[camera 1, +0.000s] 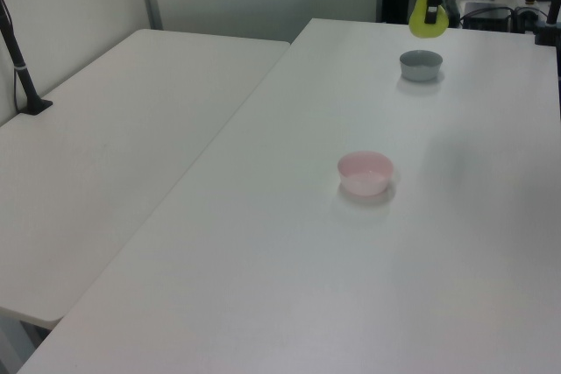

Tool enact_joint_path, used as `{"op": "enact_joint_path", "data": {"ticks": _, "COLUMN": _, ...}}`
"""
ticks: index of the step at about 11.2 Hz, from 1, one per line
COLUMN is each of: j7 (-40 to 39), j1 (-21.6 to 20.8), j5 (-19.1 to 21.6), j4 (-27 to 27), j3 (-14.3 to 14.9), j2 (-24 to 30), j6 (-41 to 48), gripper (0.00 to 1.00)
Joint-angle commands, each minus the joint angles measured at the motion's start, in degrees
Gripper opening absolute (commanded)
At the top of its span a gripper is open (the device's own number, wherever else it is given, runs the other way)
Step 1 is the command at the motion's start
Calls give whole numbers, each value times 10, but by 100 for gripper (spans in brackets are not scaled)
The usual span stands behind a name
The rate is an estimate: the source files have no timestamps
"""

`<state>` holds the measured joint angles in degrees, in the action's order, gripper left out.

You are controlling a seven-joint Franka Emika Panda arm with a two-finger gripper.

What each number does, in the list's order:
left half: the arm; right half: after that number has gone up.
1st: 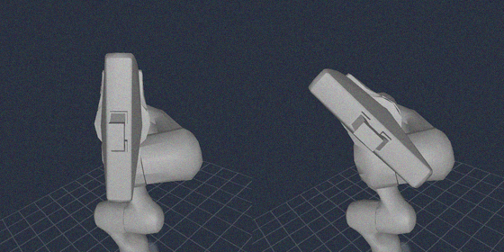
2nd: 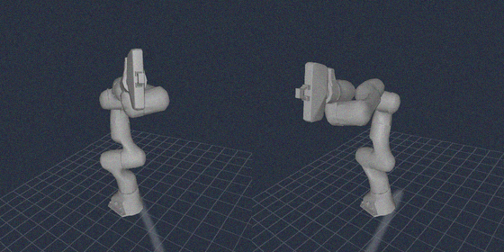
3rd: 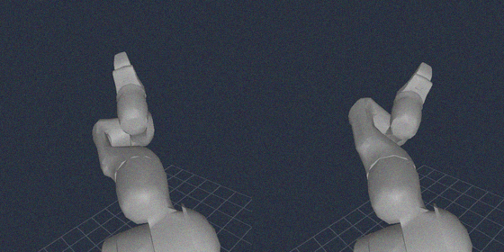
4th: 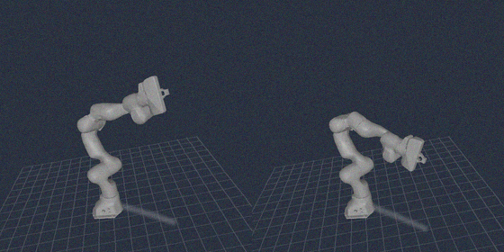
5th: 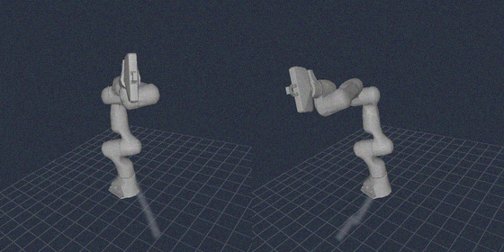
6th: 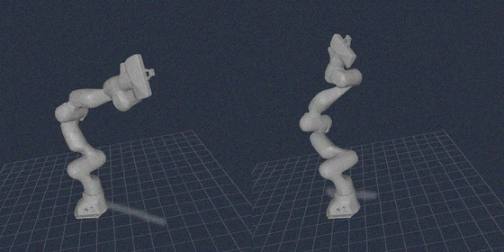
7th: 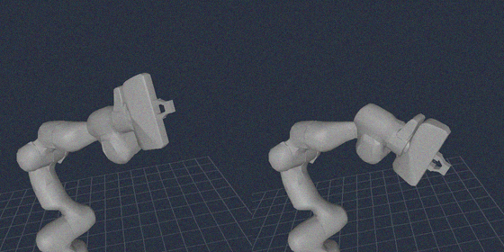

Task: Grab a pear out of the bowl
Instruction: 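Lift the pear out of the pink bowl and carry it toward the grey bowl, then lower the pear onto the table beside the grey bowl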

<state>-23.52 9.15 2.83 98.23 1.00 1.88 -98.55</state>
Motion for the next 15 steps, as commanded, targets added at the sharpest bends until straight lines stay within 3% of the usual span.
{"op": "enact_joint_path", "data": {"ticks": 1, "j7": -26, "j1": 20, "j5": 8, "j4": 53, "j3": 14, "j2": 0, "j6": -90, "gripper": 0}}
{"op": "enact_joint_path", "data": {"ticks": 7, "j7": -27, "j1": 21, "j5": -1, "j4": 94, "j3": 50, "j2": -107, "j6": -279, "gripper": 0}}
{"op": "enact_joint_path", "data": {"ticks": 10, "j7": -21, "j1": 17, "j5": -26, "j4": 126, "j3": 65, "j2": -158, "j6": -368, "gripper": 0}}
{"op": "enact_joint_path", "data": {"ticks": 15, "j7": -14, "j1": 13, "j5": -38, "j4": 129, "j3": 74, "j2": -194, "j6": -398, "gripper": 3}}
